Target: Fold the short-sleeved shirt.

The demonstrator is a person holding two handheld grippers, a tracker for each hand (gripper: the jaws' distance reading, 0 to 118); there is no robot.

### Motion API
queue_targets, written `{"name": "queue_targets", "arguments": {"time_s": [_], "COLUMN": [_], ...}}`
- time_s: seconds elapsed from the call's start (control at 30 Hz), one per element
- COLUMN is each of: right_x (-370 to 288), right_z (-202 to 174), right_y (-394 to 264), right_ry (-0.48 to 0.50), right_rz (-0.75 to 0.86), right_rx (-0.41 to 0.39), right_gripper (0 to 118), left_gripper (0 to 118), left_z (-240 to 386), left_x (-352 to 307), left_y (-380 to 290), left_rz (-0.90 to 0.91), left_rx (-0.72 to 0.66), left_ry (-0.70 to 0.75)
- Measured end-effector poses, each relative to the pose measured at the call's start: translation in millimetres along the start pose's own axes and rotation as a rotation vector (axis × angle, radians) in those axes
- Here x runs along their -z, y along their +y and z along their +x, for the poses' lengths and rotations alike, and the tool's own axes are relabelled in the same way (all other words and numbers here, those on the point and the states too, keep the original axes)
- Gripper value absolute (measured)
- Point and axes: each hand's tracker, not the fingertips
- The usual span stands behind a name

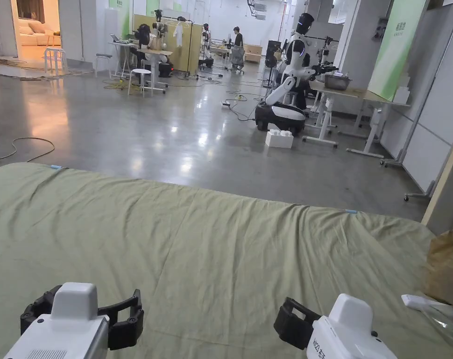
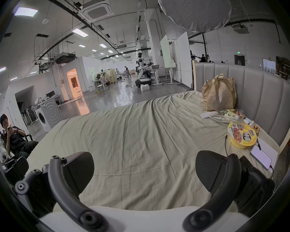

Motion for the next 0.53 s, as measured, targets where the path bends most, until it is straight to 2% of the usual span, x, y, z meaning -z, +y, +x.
{"name": "queue_targets", "arguments": {"time_s": [0.13, 0.3, 0.43, 0.53], "right_x": [2.2, 5.4, 2.7, 2.4], "right_z": [0.4, 10.8, 11.4, 2.9], "right_y": [-2.1, -7.7, -10.5, -14.0], "right_ry": [0.003, 0.155, 0.239, 0.183], "right_rz": [0.006, 0.067, 0.125, 0.159], "right_rx": [-0.002, 0.016, -0.088, -0.124], "right_gripper": [118, 118, 118, 118], "left_gripper": [111, 111, 111, 111], "left_z": [-1.5, -5.6, -5.8, -5.4], "left_x": [2.3, 7.5, 10.8, 13.5], "left_y": [0.5, 1.8, 2.3, 2.4], "left_rz": [0.003, 0.006, 0.02, 0.027], "left_rx": [-0.002, -0.036, -0.024, -0.01], "left_ry": [0.002, -0.002, -0.012, -0.022]}}
